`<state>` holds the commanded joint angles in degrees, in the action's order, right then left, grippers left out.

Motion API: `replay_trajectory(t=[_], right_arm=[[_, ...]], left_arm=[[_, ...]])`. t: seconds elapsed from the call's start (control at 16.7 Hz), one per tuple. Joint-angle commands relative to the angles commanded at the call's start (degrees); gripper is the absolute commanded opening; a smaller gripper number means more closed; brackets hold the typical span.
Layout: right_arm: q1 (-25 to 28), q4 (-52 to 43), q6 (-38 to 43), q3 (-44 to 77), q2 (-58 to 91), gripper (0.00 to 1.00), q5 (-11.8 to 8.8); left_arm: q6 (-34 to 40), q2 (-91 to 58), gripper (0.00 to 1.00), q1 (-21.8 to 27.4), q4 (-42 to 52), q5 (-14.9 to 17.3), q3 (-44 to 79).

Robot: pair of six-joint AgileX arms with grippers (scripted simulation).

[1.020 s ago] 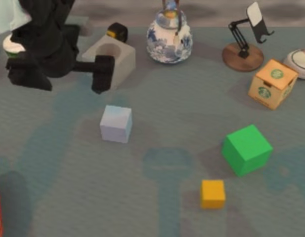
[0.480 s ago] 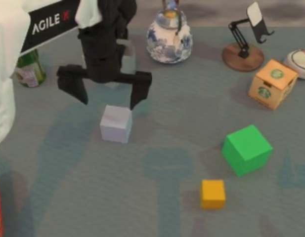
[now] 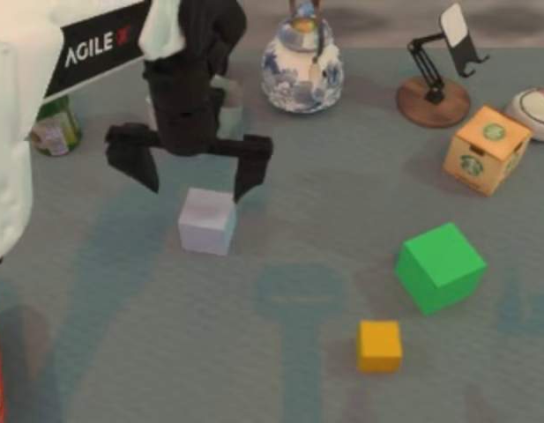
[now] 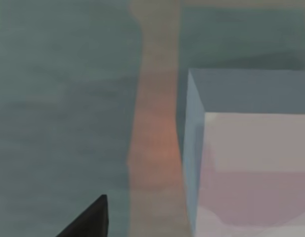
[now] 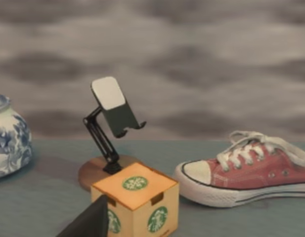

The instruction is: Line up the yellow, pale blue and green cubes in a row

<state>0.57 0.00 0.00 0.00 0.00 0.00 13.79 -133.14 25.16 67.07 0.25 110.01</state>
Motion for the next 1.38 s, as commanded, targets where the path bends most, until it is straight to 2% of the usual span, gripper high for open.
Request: replay_trajectory(t=[0.36, 0.66, 1.38], right_arm=[[0.0, 0.0, 0.0, 0.0, 0.0, 1.0, 0.0], [0.0, 0.0, 0.0, 0.0, 0.0, 1.0, 0.0], [0.0, 0.0, 0.0, 0.0, 0.0, 1.0, 0.0]], left_arm=[[0.0, -4.6, 1.0, 0.1, -13.1, 0.1, -8.0], [0.0, -5.2, 1.0, 0.1, -14.2, 0.1, -8.8], [0.0, -5.2, 0.1, 0.1, -14.2, 0.1, -8.8]])
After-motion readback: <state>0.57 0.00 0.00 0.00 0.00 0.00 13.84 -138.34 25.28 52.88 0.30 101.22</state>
